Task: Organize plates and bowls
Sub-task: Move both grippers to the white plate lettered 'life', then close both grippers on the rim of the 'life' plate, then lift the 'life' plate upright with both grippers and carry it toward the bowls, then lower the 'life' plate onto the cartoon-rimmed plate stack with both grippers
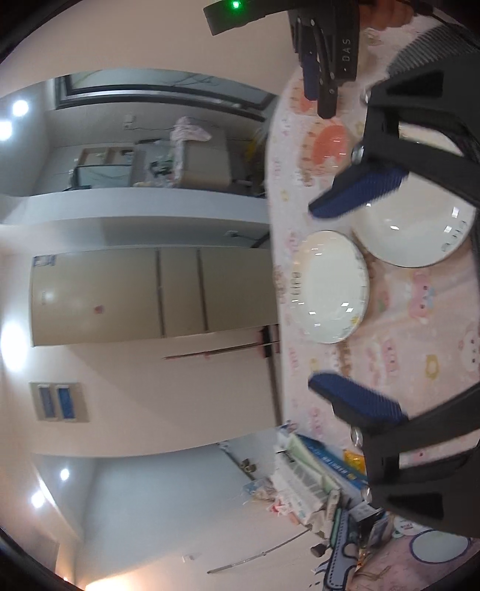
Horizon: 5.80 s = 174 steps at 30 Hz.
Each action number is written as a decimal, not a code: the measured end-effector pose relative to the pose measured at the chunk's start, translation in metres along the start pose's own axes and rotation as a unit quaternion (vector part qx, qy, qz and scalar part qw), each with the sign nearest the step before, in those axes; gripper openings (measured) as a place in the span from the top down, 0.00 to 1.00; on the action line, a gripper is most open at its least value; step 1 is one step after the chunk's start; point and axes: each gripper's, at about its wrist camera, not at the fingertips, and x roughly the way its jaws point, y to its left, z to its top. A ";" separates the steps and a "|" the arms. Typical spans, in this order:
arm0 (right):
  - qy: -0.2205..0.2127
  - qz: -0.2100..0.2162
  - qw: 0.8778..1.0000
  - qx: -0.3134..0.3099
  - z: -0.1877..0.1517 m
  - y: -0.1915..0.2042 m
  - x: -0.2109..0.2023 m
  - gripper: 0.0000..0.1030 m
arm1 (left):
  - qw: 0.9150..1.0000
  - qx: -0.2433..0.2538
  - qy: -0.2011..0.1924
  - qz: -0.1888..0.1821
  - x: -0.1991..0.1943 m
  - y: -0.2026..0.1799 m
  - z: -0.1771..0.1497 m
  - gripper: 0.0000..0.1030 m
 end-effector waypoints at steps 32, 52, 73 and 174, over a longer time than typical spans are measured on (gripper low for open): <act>-0.138 0.043 0.982 0.120 0.136 0.005 0.056 0.44 | 0.994 -0.095 -0.052 0.009 0.092 0.085 0.087 0.00; 0.036 0.005 0.998 0.053 0.113 0.020 0.211 0.44 | 0.967 -0.144 0.201 -0.063 0.294 0.119 -0.020 0.45; 0.156 0.077 0.975 0.135 0.093 -0.008 0.271 0.93 | 0.932 -0.212 0.280 -0.092 0.342 0.144 -0.068 0.92; -0.049 0.183 0.972 0.140 -0.016 -0.041 -0.024 0.91 | 0.958 -0.134 0.109 -0.227 0.025 0.041 -0.020 0.90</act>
